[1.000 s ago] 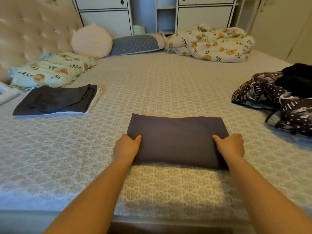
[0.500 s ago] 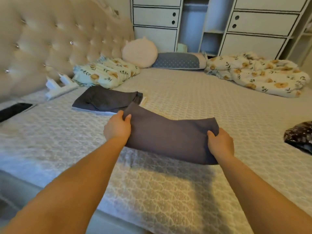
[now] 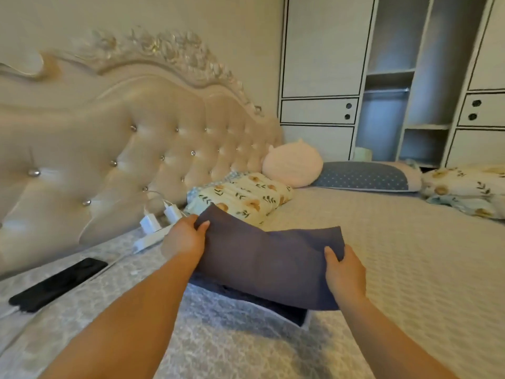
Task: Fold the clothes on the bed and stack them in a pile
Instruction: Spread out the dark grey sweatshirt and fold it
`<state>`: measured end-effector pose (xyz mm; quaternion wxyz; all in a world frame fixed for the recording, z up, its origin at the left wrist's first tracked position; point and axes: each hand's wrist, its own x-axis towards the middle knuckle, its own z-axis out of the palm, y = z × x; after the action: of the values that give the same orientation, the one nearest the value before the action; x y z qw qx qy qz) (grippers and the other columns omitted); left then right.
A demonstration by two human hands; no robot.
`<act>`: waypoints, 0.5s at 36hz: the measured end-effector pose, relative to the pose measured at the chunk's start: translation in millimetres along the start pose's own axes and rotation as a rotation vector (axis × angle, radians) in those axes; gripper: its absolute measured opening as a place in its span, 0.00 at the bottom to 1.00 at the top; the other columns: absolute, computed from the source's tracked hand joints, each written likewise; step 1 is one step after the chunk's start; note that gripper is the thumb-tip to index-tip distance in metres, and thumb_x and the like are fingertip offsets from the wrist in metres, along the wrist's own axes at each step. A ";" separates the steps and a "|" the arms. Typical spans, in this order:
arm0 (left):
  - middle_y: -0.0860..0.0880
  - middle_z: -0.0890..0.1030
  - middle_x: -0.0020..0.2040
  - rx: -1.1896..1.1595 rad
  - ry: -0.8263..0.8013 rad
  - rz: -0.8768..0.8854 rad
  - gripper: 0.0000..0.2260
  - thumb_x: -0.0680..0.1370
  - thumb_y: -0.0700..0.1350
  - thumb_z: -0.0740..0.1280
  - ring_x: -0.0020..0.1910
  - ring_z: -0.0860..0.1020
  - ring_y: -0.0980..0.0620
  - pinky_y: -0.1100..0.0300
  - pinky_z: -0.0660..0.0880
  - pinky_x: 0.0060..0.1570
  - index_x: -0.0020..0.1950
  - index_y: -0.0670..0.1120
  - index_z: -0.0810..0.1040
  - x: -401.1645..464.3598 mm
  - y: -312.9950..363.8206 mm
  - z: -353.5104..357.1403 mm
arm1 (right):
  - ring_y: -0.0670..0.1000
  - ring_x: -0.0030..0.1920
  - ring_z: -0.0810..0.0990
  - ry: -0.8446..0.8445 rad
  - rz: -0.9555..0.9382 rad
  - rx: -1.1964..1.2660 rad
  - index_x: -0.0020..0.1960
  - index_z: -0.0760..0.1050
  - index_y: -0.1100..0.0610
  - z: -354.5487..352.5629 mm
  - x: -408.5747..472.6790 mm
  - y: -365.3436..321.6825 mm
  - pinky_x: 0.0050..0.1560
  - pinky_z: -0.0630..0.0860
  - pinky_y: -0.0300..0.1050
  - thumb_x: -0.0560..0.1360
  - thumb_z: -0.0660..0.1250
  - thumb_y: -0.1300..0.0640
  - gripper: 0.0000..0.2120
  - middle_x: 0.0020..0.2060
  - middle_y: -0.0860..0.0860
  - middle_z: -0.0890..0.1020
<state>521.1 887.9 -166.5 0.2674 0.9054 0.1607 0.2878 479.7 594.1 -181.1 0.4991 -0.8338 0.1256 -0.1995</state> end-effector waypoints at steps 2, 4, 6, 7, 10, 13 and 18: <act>0.46 0.81 0.50 -0.028 0.046 -0.009 0.13 0.79 0.58 0.60 0.48 0.78 0.43 0.55 0.68 0.39 0.55 0.51 0.76 21.2 -3.6 11.3 | 0.60 0.56 0.76 0.016 0.014 0.061 0.67 0.69 0.55 19.2 19.8 2.9 0.46 0.68 0.48 0.81 0.58 0.49 0.17 0.60 0.55 0.77; 0.46 0.80 0.50 -0.043 0.064 -0.041 0.13 0.79 0.58 0.61 0.50 0.78 0.43 0.54 0.70 0.40 0.56 0.51 0.77 36.0 -11.8 25.4 | 0.60 0.58 0.75 -0.038 0.053 0.104 0.69 0.67 0.55 38.8 31.4 12.4 0.47 0.68 0.48 0.81 0.57 0.49 0.19 0.62 0.54 0.75; 0.45 0.76 0.60 0.001 -0.005 -0.075 0.18 0.78 0.57 0.62 0.59 0.74 0.42 0.50 0.73 0.49 0.66 0.53 0.72 43.1 -24.8 44.6 | 0.60 0.55 0.75 -0.160 0.154 0.104 0.70 0.65 0.56 56.6 38.8 28.7 0.48 0.70 0.50 0.81 0.58 0.50 0.20 0.61 0.56 0.75; 0.46 0.71 0.66 0.060 -0.065 -0.089 0.23 0.78 0.58 0.62 0.65 0.69 0.42 0.47 0.71 0.56 0.72 0.54 0.66 42.4 -30.9 55.4 | 0.60 0.51 0.76 -0.221 0.220 0.091 0.70 0.66 0.58 62.8 41.3 37.4 0.49 0.72 0.51 0.81 0.58 0.51 0.20 0.59 0.57 0.76; 0.51 0.62 0.75 0.104 -0.148 0.019 0.28 0.77 0.65 0.56 0.73 0.59 0.47 0.45 0.60 0.69 0.76 0.56 0.60 25.1 -43.8 84.4 | 0.59 0.46 0.78 -0.277 0.347 0.069 0.65 0.70 0.60 68.9 44.2 56.5 0.47 0.74 0.51 0.80 0.60 0.50 0.18 0.51 0.58 0.79; 0.61 0.62 0.73 0.019 -0.235 0.482 0.33 0.73 0.74 0.46 0.76 0.55 0.56 0.47 0.48 0.74 0.74 0.61 0.62 -1.5 -50.8 94.8 | 0.59 0.45 0.78 -0.248 0.352 0.063 0.62 0.71 0.60 69.8 45.1 61.4 0.44 0.74 0.50 0.80 0.61 0.50 0.17 0.49 0.58 0.78; 0.62 0.52 0.76 0.270 -0.410 0.921 0.26 0.79 0.61 0.55 0.75 0.47 0.60 0.51 0.40 0.74 0.74 0.67 0.47 -6.3 -57.8 91.5 | 0.59 0.45 0.78 -0.253 0.315 0.055 0.64 0.70 0.58 72.7 42.5 48.3 0.46 0.75 0.53 0.80 0.60 0.54 0.14 0.48 0.56 0.78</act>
<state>563.7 895.8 -265.9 0.0200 0.9464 -0.2744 0.1693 550.2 610.9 -245.6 0.5588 -0.8082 0.1853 -0.0158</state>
